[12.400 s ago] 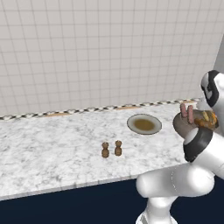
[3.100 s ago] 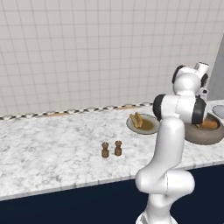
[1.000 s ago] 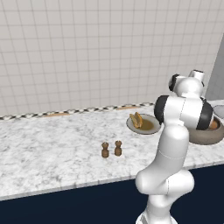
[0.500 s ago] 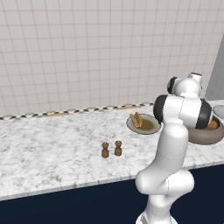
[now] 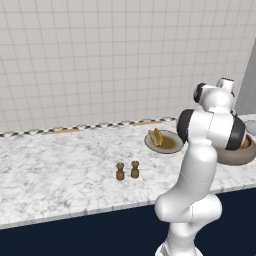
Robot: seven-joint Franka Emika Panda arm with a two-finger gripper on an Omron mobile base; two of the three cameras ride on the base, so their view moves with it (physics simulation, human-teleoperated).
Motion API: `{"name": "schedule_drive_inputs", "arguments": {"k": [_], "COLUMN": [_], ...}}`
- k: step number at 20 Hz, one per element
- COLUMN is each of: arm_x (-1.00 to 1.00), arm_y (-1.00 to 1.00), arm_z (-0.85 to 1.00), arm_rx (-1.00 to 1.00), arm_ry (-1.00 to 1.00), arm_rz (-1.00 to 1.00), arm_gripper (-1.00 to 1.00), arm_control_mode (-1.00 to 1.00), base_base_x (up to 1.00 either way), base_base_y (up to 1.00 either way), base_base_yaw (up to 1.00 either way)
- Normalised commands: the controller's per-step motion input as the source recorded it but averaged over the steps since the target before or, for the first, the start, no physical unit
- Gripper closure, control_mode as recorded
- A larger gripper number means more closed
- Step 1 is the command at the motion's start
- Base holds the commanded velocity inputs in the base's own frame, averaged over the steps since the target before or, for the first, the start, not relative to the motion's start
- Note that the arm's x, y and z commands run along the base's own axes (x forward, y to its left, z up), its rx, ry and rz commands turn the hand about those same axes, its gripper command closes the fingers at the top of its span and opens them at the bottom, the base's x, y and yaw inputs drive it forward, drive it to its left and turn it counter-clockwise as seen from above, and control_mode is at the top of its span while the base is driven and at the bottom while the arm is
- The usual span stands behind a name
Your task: Place one bun and one sausage from the bowl on each plate.
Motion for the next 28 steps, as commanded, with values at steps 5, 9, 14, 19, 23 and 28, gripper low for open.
{"name": "schedule_drive_inputs", "arguments": {"k": [5, 9, 14, 19, 23, 28], "arm_x": [-0.27, -0.12, 0.13, 0.55, 0.47, 0.51], "arm_y": [0.40, 0.88, 0.87, 0.33, 0.13, 0.08], "arm_z": [0.37, 0.00, -0.06, -0.29, -0.75, -0.68], "arm_rx": [0.00, 0.00, 0.02, 0.08, 0.05, 0.02], "arm_ry": [0.00, 0.00, 0.00, 0.12, 0.21, 0.14], "arm_rz": [0.00, 0.06, 0.10, 0.01, 0.00, 0.00], "arm_gripper": [1.00, 1.00, 1.00, 1.00, 1.00, 1.00], "arm_control_mode": [-1.00, -1.00, -1.00, -1.00, -1.00, -1.00], "base_base_x": [0.00, 0.00, 0.00, 0.00, 0.00, 0.00], "base_base_y": [0.00, 0.00, 0.00, 0.00, 0.00, 0.00], "base_base_yaw": [0.00, 0.00, 0.00, 0.00, 0.00, 0.00]}}
